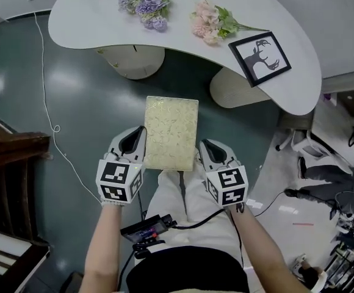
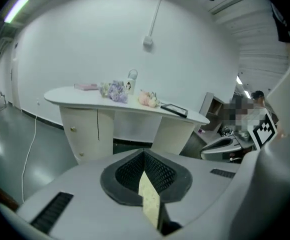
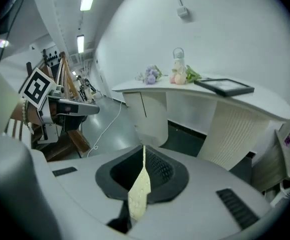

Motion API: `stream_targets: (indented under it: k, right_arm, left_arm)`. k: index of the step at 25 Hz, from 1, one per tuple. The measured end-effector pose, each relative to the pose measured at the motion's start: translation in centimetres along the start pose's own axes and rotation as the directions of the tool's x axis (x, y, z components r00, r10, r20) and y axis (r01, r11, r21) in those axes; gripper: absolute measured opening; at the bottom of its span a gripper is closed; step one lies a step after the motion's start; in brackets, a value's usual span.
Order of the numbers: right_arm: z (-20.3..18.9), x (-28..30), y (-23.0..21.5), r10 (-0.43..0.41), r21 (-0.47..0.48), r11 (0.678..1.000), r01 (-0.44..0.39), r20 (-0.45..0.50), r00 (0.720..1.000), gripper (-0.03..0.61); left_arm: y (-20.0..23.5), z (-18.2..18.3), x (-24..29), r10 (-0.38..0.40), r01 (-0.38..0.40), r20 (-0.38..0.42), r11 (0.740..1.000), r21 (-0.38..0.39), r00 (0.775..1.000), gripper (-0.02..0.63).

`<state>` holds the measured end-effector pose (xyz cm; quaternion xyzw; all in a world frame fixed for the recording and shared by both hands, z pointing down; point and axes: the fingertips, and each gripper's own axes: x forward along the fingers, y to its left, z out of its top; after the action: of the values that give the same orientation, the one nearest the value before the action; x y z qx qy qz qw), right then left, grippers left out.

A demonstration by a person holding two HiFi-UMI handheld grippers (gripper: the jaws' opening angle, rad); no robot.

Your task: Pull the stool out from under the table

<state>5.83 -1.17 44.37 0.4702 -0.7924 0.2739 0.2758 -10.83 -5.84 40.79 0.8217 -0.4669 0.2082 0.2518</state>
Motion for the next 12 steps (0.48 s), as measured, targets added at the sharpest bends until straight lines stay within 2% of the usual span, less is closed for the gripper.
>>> stream_targets:
  k: [7,12]
  right_arm:
    - [8.2,-5.0,-0.4,0.022,-0.035,0.999,-0.016,0.168,0.986,0.040]
    - [12.7,-8.2,-0.7,0.031,-0.106,0.994,-0.005,0.246,0.969,0.040]
  left_arm:
    - [-1.9,9.1,-3.8,0.032,-0.048,0.144,0.993,0.106,0.989,0.015]
    - [-3.2,14.0,-6.9,0.056,-0.086,0.235,0.989,0.119,0.970,0.015]
